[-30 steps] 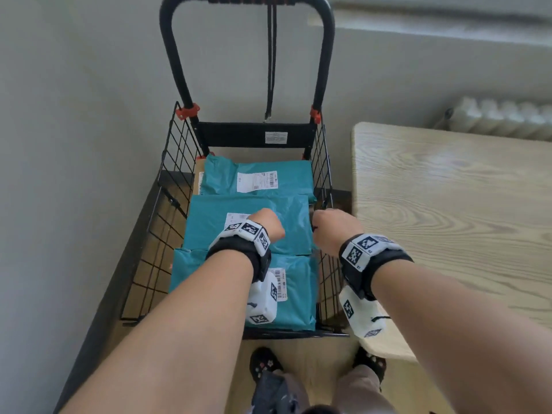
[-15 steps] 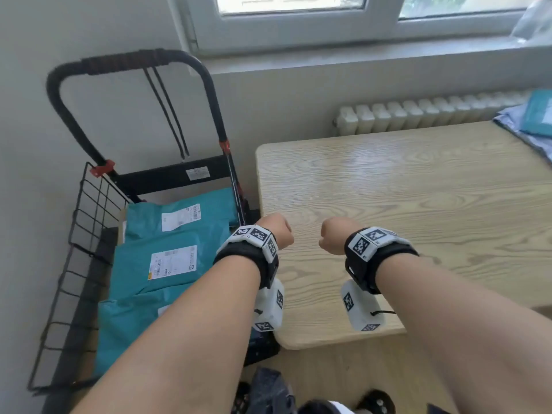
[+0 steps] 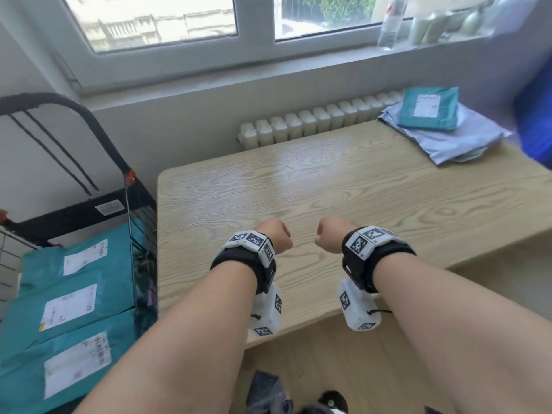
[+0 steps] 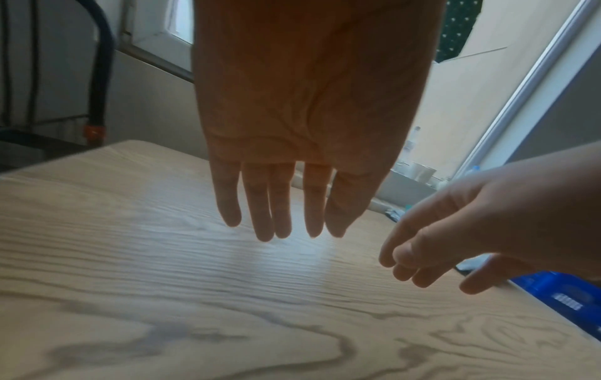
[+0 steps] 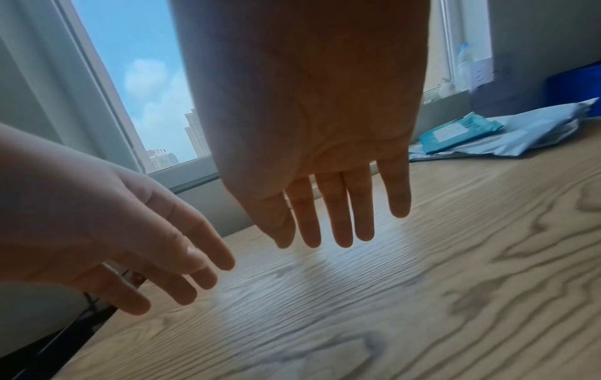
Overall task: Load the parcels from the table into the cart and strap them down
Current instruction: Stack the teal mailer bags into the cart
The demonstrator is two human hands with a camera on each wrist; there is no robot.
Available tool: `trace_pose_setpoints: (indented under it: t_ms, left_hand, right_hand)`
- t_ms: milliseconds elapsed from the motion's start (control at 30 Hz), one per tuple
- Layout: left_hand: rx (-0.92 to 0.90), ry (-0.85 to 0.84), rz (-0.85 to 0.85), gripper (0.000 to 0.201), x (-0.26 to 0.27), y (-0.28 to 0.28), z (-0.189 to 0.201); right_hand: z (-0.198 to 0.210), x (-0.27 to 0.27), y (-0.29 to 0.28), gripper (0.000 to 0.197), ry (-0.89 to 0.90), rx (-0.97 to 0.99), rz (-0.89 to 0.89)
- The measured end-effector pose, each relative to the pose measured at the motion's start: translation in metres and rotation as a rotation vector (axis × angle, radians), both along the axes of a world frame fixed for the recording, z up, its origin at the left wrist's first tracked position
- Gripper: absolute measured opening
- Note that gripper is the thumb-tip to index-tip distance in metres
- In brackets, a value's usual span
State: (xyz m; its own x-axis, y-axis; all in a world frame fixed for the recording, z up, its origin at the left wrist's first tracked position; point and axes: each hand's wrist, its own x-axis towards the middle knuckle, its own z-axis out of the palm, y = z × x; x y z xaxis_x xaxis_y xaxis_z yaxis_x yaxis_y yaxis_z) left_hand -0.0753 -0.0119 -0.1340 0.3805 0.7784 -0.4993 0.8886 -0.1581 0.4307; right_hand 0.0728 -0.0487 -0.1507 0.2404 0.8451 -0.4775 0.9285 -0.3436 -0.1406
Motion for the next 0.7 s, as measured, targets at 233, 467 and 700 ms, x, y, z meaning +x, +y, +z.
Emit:
trace_pose_setpoints:
  t_ms: [233,467,700]
  left_hand:
    - [0.102,-0.033,-0.037,0.013,0.087,-0.020,0.013]
    - [0.119,-0.075,-0.070,0.020,0.158,-0.013,0.011]
    - [0.117,-0.104,-0.162,0.016,0.235,0.009,0.005]
  right_hand:
    - [0.014,0.090,-0.026,0.033,0.001,0.075,-0.111]
    - [0.018,0.156,-0.040,0.033,-0.004,0.109,-0.206]
    - [0.018,0.224,-0.029,0.033,-0.020,0.125,-0.293]
